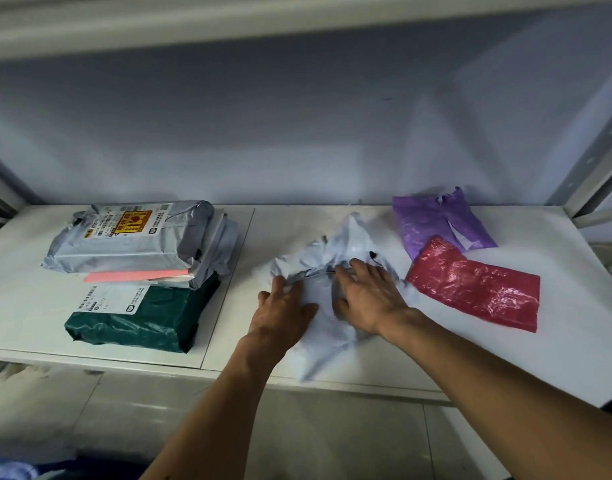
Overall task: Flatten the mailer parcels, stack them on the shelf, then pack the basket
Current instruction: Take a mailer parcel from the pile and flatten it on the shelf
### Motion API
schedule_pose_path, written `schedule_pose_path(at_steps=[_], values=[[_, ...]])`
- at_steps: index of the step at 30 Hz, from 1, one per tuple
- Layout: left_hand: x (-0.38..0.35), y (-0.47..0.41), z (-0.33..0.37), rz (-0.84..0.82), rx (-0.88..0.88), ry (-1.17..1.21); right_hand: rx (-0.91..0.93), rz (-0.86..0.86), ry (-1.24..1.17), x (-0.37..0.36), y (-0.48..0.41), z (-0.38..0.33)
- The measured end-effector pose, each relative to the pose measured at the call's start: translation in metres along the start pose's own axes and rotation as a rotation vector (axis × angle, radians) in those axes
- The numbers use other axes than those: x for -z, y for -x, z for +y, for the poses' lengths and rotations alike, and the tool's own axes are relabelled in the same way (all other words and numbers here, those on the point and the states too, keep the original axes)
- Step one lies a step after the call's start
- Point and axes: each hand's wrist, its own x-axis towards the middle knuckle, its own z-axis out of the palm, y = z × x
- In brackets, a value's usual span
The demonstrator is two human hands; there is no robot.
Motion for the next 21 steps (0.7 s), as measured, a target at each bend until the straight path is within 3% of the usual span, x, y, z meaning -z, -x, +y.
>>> schedule_pose_path(at_steps=[6,13,15,18,21], values=[[0.008,0.009,0.017,0.010,0.007,-0.044,0.136,0.062,0.000,0.011,0.010,-0.008],[0.007,0.013,0.004,0.090,-0.290,-0.276,0.320,-0.115,0.045,-0.005,0.019,-0.005],[0.006,0.011,-0.004,0.061,-0.357,-0.231,0.325,-0.095,0.034,-0.008,0.020,0.000],[0.006,0.009,-0.005,-0.031,-0.293,-0.053,0.310,-0.098,-0.007,-0.011,0.014,0.005],[0.007,0.005,-0.002,-0.061,-0.248,-0.057,0.283,-0.122,-0.031,-0.013,0.009,0.003]])
